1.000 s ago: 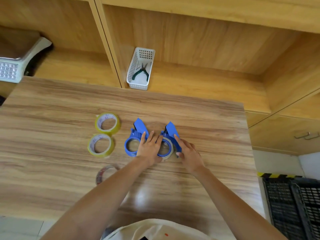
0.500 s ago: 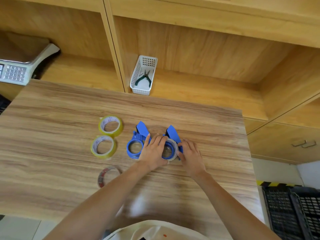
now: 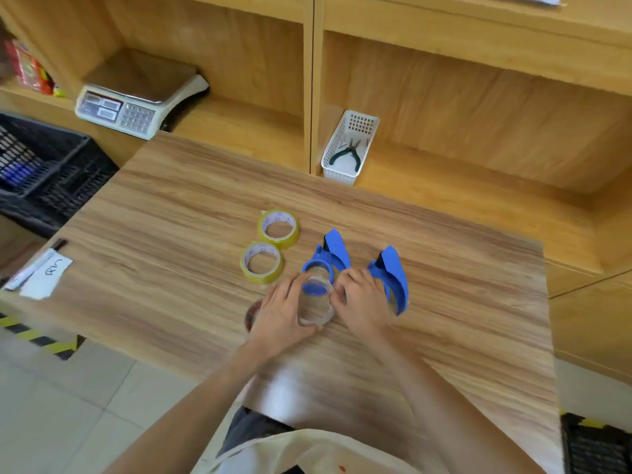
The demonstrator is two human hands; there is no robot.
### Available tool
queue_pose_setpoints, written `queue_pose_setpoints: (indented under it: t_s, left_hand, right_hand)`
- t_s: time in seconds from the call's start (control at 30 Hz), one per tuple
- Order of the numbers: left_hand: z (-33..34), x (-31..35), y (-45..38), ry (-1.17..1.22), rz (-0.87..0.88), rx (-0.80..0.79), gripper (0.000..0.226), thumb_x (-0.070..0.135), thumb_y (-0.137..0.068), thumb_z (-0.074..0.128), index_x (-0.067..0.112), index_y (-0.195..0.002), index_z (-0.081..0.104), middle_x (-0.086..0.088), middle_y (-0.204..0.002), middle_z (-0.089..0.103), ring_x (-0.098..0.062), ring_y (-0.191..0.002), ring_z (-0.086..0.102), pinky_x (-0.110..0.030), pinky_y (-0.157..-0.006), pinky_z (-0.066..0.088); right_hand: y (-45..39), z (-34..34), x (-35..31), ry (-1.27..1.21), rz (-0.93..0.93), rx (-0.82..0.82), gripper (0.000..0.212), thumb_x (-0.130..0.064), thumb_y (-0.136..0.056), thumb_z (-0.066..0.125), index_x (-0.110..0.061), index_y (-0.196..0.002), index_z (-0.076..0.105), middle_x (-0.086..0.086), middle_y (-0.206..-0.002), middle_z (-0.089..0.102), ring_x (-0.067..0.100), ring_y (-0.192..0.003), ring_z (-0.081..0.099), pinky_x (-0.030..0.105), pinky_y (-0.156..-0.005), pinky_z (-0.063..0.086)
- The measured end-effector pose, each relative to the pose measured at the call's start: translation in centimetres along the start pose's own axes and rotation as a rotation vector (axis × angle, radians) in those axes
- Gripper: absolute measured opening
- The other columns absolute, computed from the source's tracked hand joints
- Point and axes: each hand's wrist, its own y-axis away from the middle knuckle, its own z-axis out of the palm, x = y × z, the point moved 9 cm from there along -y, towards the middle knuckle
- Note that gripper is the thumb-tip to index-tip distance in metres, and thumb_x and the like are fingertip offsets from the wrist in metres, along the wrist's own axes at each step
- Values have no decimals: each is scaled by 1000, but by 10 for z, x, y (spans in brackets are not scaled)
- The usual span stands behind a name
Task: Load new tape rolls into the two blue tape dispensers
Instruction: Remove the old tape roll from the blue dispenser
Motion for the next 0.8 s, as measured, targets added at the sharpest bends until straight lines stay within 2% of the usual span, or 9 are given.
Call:
queue_pose_setpoints:
  t_s: [0.1,0.23,0.4,0.53,0.63,0.73,0.8]
  left_hand:
    - [-10,-33,19,79,-59,-30,99,56,-59,65,12,-145,41,-4,-142,50,-22,-130,49,-43,-108,43]
    - [-17,-65,33,111,-111,-98,101,53,-63,75,18,-149,35,1,-147,43,-17,-135,43,-40,-112,37]
    - [-20,-81,36,56,-92,-158,102,50,-67,80,20,-151,30,4,-152,36,-13,-142,31,-41,-122,21]
    - [-18,-90,36,76,-94,-235,104,56,-65,72,20,-152,27,4,-153,33,-11,-142,28,-21,-117,16]
    - [-14,-97,37,80,-74,-287,107,65,-61,62,21,-152,26,4,-154,32,-13,-142,30,-27,-118,24]
    - [-11,-105,36,65,-31,-315,109,66,-62,65,20,-152,27,1,-152,34,-19,-140,36,-30,-116,29]
    - [-8,-109,33,62,-3,-335,110,66,-60,66,20,-153,27,-2,-149,37,-22,-138,39,-32,-115,33]
  right_hand:
    - [-5,13,-35,-9,-71,-69,22,-32,-90,56,-21,-72,49,-3,-96,60,22,-103,55,40,-88,38]
    - [-10,31,-65,30,-111,-146,25,-36,-93,52,-17,-81,64,-2,-105,63,20,-115,52,40,-95,36]
    - [-10,41,-82,19,-101,-236,20,-29,-94,48,-19,-80,57,0,-107,61,23,-112,52,40,-91,37]
    - [-12,49,-88,36,-87,-277,20,-30,-94,51,-15,-90,64,0,-107,61,22,-110,53,38,-88,37]
    - [-11,60,-89,7,-58,-330,16,-28,-93,53,-18,-83,61,2,-105,62,23,-108,54,37,-85,38]
    - [-11,64,-87,-61,-10,-345,24,-27,-91,57,-22,-70,46,4,-95,60,28,-100,57,35,-74,37]
    - [-11,66,-87,-90,16,-359,28,-26,-90,57,-21,-68,42,1,-86,52,29,-96,57,33,-67,33]
